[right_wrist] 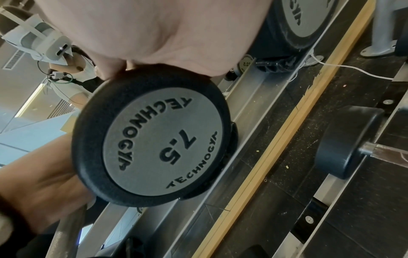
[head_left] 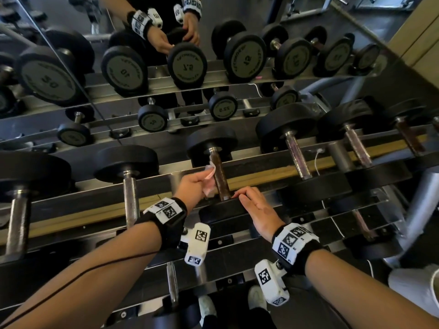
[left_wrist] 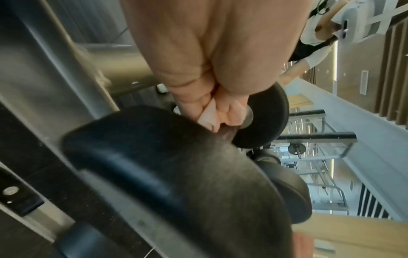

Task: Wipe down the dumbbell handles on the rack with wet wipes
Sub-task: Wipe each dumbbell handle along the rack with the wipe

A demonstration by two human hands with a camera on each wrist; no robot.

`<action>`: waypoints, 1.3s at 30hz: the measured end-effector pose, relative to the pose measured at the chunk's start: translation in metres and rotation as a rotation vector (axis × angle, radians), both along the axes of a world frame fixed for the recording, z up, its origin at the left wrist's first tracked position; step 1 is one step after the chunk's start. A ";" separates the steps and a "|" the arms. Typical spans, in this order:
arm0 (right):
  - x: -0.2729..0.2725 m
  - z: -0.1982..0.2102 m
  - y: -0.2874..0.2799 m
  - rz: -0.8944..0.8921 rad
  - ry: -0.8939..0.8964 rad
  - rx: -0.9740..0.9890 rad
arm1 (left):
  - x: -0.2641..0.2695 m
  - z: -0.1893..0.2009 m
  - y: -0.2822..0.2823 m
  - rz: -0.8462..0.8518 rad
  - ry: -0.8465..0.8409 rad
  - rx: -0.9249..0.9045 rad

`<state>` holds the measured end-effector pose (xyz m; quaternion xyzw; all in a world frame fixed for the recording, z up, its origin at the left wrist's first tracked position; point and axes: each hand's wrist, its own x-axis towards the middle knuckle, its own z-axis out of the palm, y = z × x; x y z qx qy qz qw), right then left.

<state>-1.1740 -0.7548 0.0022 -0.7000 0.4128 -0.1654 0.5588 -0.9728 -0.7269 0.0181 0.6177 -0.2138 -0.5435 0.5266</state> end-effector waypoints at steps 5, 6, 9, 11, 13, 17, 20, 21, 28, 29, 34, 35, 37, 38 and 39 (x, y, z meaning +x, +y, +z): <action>-0.001 0.000 0.000 0.014 0.005 0.001 | 0.006 -0.004 0.017 -0.173 -0.025 0.034; -0.002 0.000 0.000 0.018 0.010 -0.004 | 0.009 -0.002 0.011 -0.128 0.007 0.015; -0.002 0.000 -0.001 0.019 0.025 -0.023 | 0.012 -0.001 -0.015 0.006 0.030 -0.062; -0.002 -0.001 -0.002 0.022 0.039 -0.037 | 0.009 -0.004 -0.024 0.014 -0.014 -0.084; -0.003 0.000 -0.002 0.031 0.048 -0.049 | 0.006 -0.009 -0.018 -0.031 -0.054 -0.060; -0.003 0.000 -0.002 0.026 0.050 -0.057 | 0.015 -0.024 0.011 -0.408 -0.447 -0.026; -0.003 -0.002 -0.002 0.032 0.060 -0.065 | 0.021 -0.013 0.019 -0.581 -0.546 -0.041; -0.003 -0.002 -0.002 0.035 0.060 -0.066 | 0.022 -0.008 0.017 -0.527 -0.420 -0.066; -0.004 -0.004 -0.003 0.036 0.053 -0.071 | 0.016 0.004 -0.017 -0.286 -0.759 -0.038; -0.003 -0.003 -0.003 0.035 0.055 -0.076 | 0.011 0.003 -0.016 -0.331 -0.828 -0.028; -0.003 -0.003 -0.003 0.035 0.066 -0.094 | 0.008 -0.003 0.008 -0.472 -0.652 -0.037; -0.003 -0.003 -0.003 0.035 0.068 -0.093 | 0.009 -0.003 0.015 -0.540 -0.660 0.009; -0.003 -0.002 -0.003 0.038 0.073 -0.089 | 0.011 0.000 0.023 -0.524 -0.503 0.060; -0.002 -0.002 -0.003 0.039 0.072 -0.083 | 0.013 0.003 0.024 -0.420 -0.338 0.070; -0.002 -0.001 -0.002 0.040 0.068 -0.078 | 0.016 0.003 0.023 -0.266 -0.165 0.092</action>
